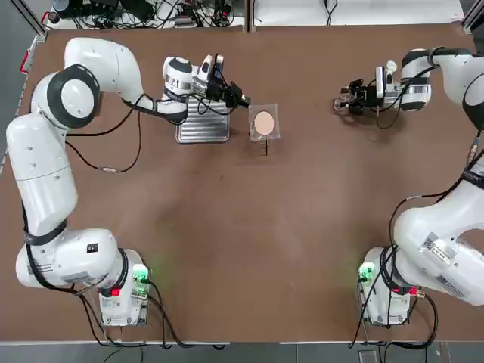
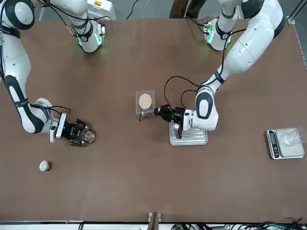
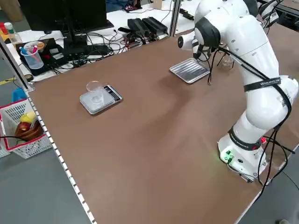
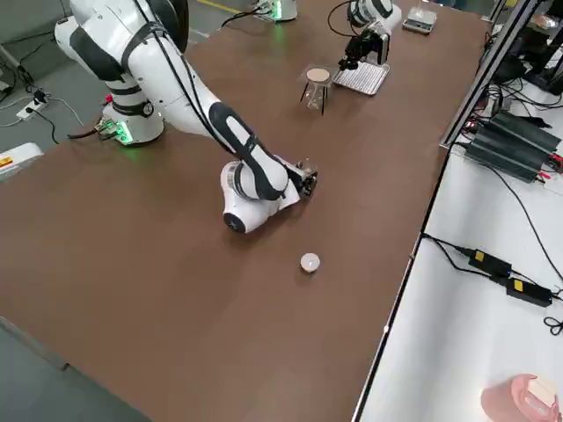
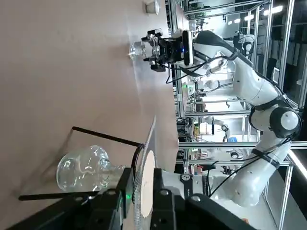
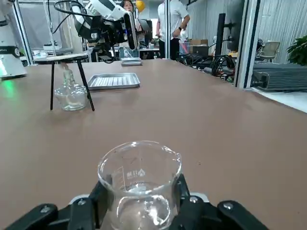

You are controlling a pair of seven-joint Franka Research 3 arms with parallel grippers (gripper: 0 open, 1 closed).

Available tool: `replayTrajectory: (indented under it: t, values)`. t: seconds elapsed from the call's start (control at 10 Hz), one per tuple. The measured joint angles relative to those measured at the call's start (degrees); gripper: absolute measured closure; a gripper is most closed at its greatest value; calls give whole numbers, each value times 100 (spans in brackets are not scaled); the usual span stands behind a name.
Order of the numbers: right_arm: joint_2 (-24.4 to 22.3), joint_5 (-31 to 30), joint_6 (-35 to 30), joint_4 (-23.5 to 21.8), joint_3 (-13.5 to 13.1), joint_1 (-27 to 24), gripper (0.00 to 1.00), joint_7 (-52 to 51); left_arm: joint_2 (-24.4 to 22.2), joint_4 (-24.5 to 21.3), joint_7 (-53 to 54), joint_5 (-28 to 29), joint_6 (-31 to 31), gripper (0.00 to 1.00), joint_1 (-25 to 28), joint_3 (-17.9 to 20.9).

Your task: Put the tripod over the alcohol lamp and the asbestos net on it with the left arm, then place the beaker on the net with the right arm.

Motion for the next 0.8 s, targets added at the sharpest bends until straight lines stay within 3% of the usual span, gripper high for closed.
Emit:
replayTrajectory:
  t: [0.8]
  values:
    - [-424,408,6,135,11,544,41,384,-20,181,-1,0,2,74,186,58]
